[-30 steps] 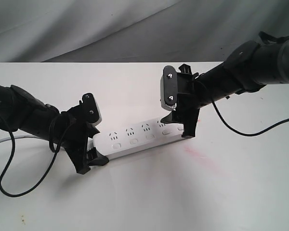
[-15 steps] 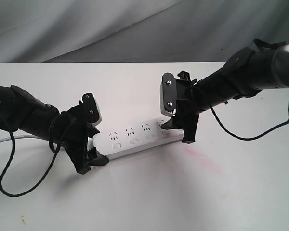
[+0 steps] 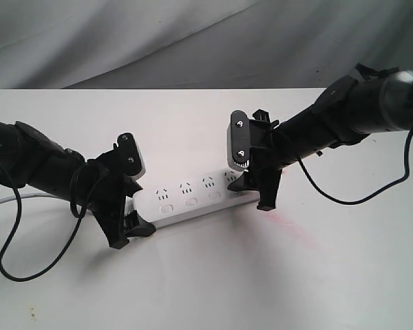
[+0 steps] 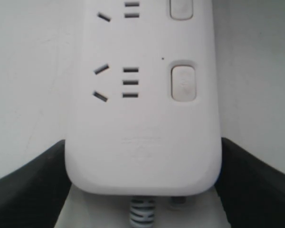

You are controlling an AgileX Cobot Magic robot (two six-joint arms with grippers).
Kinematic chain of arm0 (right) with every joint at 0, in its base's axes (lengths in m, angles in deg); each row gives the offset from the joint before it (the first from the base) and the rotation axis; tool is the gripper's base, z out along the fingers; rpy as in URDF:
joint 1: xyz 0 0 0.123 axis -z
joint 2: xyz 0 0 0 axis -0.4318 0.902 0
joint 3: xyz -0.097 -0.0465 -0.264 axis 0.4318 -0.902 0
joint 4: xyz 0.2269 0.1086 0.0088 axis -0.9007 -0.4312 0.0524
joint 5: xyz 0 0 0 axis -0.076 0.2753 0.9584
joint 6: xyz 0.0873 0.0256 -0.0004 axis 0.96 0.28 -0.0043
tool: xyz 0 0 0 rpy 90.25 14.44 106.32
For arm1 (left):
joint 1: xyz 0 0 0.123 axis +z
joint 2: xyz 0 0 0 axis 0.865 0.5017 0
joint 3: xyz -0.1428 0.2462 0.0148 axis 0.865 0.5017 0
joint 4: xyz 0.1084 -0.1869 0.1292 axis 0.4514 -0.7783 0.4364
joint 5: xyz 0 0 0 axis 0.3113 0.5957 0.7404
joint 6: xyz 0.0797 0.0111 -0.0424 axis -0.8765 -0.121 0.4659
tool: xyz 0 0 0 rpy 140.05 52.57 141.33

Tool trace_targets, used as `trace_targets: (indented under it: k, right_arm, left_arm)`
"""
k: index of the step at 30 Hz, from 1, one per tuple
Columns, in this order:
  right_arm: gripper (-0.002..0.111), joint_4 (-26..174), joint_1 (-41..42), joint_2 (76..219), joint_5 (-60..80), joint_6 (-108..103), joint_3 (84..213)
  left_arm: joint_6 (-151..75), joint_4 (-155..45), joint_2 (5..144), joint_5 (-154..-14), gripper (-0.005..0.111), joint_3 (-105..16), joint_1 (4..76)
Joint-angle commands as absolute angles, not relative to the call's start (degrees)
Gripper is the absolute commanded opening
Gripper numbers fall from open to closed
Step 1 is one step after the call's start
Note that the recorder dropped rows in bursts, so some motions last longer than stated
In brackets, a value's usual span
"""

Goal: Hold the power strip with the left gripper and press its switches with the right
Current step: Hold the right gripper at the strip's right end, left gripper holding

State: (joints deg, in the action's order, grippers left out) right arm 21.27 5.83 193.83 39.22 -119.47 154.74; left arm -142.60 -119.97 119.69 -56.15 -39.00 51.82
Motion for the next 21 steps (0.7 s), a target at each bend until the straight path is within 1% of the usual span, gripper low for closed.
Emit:
trace_targets:
  k: [1,21]
  right_arm:
    - [0.053,22.3,6.1,195.3,38.9,-120.0,154.7]
    - [0.053,25.2,6.4,197.8,38.3,-118.7,154.7]
  left_arm:
    - [-143.4,-117.9,120.1,-58.7,0.068,-38.8,51.9]
    - [-143.4,-117.9,120.1,-58.7,0.068,-38.8,51.9]
